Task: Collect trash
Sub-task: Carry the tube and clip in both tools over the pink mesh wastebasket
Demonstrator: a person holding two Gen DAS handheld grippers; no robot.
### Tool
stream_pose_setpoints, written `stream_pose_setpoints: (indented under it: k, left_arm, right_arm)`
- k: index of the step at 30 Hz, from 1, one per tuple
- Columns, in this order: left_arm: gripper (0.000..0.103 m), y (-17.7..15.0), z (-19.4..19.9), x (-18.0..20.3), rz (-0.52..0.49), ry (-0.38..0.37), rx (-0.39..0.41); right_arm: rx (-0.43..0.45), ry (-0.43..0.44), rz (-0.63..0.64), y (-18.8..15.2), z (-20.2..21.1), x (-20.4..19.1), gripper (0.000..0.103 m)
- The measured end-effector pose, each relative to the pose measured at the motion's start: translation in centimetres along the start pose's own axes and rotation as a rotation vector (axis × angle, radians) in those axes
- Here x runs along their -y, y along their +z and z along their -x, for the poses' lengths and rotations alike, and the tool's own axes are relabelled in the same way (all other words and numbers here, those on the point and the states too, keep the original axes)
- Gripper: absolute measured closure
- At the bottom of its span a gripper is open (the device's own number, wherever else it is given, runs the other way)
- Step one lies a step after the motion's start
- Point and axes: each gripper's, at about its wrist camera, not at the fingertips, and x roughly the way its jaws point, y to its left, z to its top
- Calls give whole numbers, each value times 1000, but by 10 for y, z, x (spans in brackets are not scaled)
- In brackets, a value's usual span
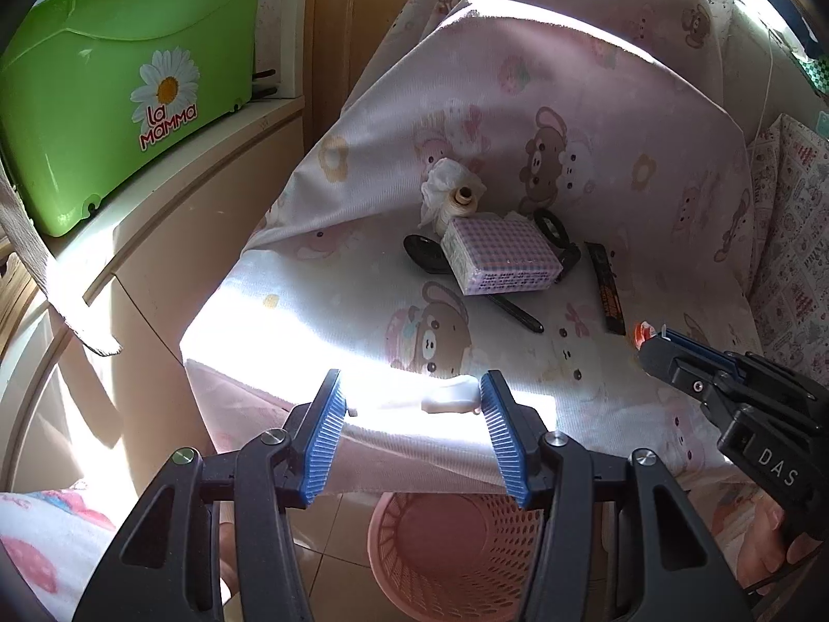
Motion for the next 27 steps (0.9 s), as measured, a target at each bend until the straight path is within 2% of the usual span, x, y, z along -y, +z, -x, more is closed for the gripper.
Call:
stream_pose_setpoints:
  k: [7,14,19,23,27]
  left_arm:
    - [52,-19,9,-2,6,-99,-88]
    - [52,-28,1,2,-21,-76,-129]
    - [52,-42,-20,0,-19,-88,-242]
    - [52,-52,-40,-5,24,-121,-324]
    - [52,-59,-57,-7,44,-94,-354]
  right_arm:
    - [-16,-9,-22,-28,22,-9,88]
    - [-79,-12,-73,-62,24,-16,88]
    - [-144,-30,-85,-84,8,-18,88]
    - [-199,-60,-72,-97,-10,-16,88]
    - [-269,-87,-76,-112,-36,-11,88]
